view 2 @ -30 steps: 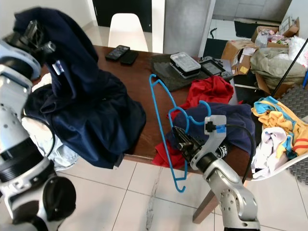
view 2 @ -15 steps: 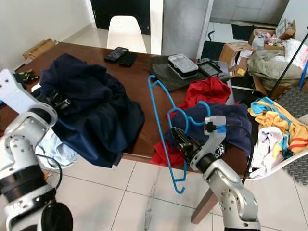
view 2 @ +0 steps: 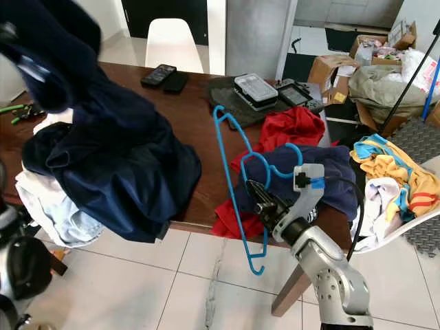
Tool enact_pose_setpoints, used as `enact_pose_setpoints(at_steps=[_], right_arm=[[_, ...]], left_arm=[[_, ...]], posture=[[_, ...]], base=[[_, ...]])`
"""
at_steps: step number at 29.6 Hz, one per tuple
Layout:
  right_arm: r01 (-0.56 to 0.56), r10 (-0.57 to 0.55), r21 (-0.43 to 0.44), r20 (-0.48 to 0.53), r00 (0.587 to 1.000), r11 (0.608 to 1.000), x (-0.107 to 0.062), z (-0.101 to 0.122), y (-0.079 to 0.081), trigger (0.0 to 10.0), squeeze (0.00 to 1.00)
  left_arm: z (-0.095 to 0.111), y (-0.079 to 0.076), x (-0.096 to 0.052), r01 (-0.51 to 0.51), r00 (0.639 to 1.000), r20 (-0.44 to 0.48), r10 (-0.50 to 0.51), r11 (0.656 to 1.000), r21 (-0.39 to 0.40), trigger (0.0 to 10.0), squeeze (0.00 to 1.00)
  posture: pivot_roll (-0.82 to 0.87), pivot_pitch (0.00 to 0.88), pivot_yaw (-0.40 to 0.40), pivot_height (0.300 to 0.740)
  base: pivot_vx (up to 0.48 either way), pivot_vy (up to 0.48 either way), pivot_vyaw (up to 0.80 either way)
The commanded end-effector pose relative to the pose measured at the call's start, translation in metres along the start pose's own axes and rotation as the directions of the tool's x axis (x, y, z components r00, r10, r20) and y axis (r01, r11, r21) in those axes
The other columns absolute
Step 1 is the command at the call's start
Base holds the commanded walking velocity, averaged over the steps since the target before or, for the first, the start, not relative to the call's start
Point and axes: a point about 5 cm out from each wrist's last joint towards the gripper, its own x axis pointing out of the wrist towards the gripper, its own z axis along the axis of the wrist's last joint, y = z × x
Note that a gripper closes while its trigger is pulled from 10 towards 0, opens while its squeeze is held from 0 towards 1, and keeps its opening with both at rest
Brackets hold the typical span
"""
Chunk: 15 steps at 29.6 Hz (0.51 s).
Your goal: Hang hanger
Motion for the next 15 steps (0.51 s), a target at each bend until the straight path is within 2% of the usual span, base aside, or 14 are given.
enact_pose_setpoints(at_steps=[1, 2, 3, 4, 5, 7, 8, 9, 10, 11, 12, 13, 14, 15], right_arm=[[-0.001, 0.001, 0.027, -0.014, 1.0, 1.0, 0.0, -0.004, -0.001, 10.0, 0.0], [-0.002, 0.003, 0.03, -0.013, 1.0, 1.0, 0.0, -0.004, -0.001, 10.0, 0.0], [-0.002, 0.003, 0.03, -0.013, 1.0, 1.0, 0.0, -0.004, -0.001, 10.0, 0.0], [-0.004, 0.004, 0.034, -0.012, 1.0, 0.999, 0.0, -0.003, -0.002, 10.0, 0.0], [-0.004, 0.005, 0.039, -0.012, 1.0, 0.999, 0.0, -0.003, -0.003, 10.0, 0.0], [-0.004, 0.005, 0.039, -0.012, 1.0, 0.999, 0.0, -0.003, -0.003, 10.0, 0.0], [-0.005, 0.005, 0.043, -0.011, 1.0, 0.999, 0.0, -0.003, -0.003, 10.0, 0.0], [-0.005, 0.005, 0.043, -0.011, 1.0, 0.999, 0.0, -0.003, -0.003, 10.0, 0.0], [-0.005, 0.006, 0.048, -0.011, 1.0, 0.999, 0.0, -0.002, -0.004, 10.0, 0.0], [-0.005, 0.006, 0.048, -0.011, 1.0, 0.999, 0.0, -0.002, -0.004, 10.0, 0.0], [-0.008, 0.009, 0.051, -0.012, 1.0, 0.999, 0.0, -0.002, -0.004, 10.0, 0.0], [-0.008, 0.009, 0.051, -0.012, 1.0, 0.999, 0.0, -0.002, -0.004, 10.0, 0.0], [-0.011, 0.011, 0.054, -0.014, 1.0, 0.998, 0.0, -0.002, -0.004, 10.0, 0.0], [-0.011, 0.011, 0.054, -0.014, 1.0, 0.998, 0.0, -0.002, -0.004, 10.0, 0.0]], left_arm=[[0.009, 0.009, 0.001, -0.035, 0.998, 0.047, 0.032, 0.998, 0.052, 10.0, 0.0], [0.011, 0.014, 0.001, -0.058, 0.997, 0.059, 0.052, 0.992, 0.108, 10.0, 0.0], [0.011, 0.014, 0.001, -0.058, 0.997, 0.059, 0.052, 0.992, 0.108, 10.0, 0.0], [0.012, 0.014, -0.003, -0.062, 0.997, 0.056, 0.054, 0.988, 0.144, 10.0, 0.0], [0.008, 0.008, -0.01, -0.044, 0.999, 0.026, 0.041, 0.989, 0.144, 10.0, 0.0], [0.008, 0.008, -0.01, -0.044, 0.999, 0.026, 0.041, 0.989, 0.144, 10.0, 0.0], [-0.005, -0.004, -0.018, 0.01, 0.998, -0.059, -0.004, 0.995, 0.104, 10.0, 0.0], [-0.005, -0.004, -0.018, 0.01, 0.998, -0.059, -0.004, 0.995, 0.104, 10.0, 0.0], [-0.023, -0.017, -0.028, 0.055, 0.982, -0.179, -0.057, 0.998, -0.014, 10.0, 0.0], [-0.023, -0.017, -0.028, 0.055, 0.982, -0.179, -0.057, 0.998, -0.014, 10.0, 0.0], [-0.046, -0.036, -0.041, 0.09, 0.931, -0.33, -0.154, 0.975, -0.201, 10.0, 0.0], [-0.046, -0.036, -0.041, 0.09, 0.931, -0.33, -0.154, 0.975, -0.201, 10.0, 0.0], [-0.066, -0.059, -0.056, 0.103, 0.849, -0.444, -0.285, 0.915, -0.391, 10.0, 0.0], [-0.066, -0.059, -0.056, 0.103, 0.849, -0.444, -0.285, 0.915, -0.391, 10.0, 0.0]], posture=[[0.07, 0.111, -0.023, 0.74], [0.07, 0.114, -0.023, 0.74], [0.07, 0.114, -0.023, 0.74], [0.08, 0.116, -0.027, 0.74], [0.08, 0.118, -0.029, 0.74], [0.08, 0.118, -0.029, 0.74], [0.08, 0.118, -0.03, 0.74], [0.08, 0.118, -0.03, 0.74], [0.08, 0.12, -0.034, 0.74], [0.08, 0.12, -0.034, 0.74], [0.09, 0.12, -0.037, 0.74], [0.09, 0.12, -0.037, 0.74], [0.09, 0.12, -0.037, 0.74], [0.09, 0.12, -0.037, 0.74]], base=[[0.0, 0.0, 0.0], [0.0, 0.0, 0.0], [0.0, 0.0, 0.0], [0.0, 0.0, 0.0], [0.0, 0.0, 0.0], [0.0, 0.0, 0.0], [0.0, 0.0, 0.0], [0.0, 0.0, 0.0], [0.0, 0.0, 0.0], [0.0, 0.0, 0.0], [0.0, 0.0, 0.0], [0.0, 0.0, 0.0], [0.0, 0.0, 0.0], [0.0, 0.0, 0.0]])
